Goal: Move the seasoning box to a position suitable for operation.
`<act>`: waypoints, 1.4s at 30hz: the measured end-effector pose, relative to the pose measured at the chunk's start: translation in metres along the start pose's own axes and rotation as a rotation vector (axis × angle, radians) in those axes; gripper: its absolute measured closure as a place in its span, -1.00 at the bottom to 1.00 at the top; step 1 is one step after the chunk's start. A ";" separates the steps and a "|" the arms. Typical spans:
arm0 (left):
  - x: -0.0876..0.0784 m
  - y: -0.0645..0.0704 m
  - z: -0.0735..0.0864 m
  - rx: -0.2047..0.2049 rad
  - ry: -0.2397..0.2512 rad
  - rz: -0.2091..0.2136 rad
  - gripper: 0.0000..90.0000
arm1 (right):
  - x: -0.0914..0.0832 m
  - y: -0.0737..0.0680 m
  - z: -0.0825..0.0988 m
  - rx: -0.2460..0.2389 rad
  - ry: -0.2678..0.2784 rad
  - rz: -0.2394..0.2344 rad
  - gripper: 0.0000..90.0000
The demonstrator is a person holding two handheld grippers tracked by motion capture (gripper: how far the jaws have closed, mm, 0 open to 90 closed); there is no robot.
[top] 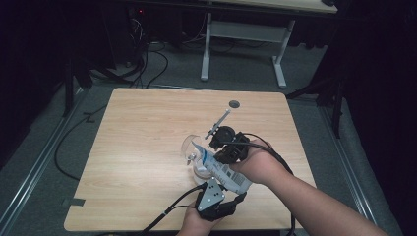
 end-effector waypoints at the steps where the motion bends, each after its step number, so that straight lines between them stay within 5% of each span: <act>1: 0.000 0.000 0.000 -0.001 0.000 0.000 0.25 | 0.000 0.000 0.000 0.002 0.000 0.000 0.99; 42: -0.001 0.000 -0.003 -0.011 0.009 0.003 0.24 | 0.000 -0.001 -0.003 -0.012 0.000 0.004 0.99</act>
Point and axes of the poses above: each handheld gripper's, and its own axes: x roughly forward along the jaws, z roughly out of its underside, y roughly to its right, the point moved 5 cm from there along x, roughly forward along the jaws, and after that the axes turned 7 degrees about y, right-handed, at the moved point
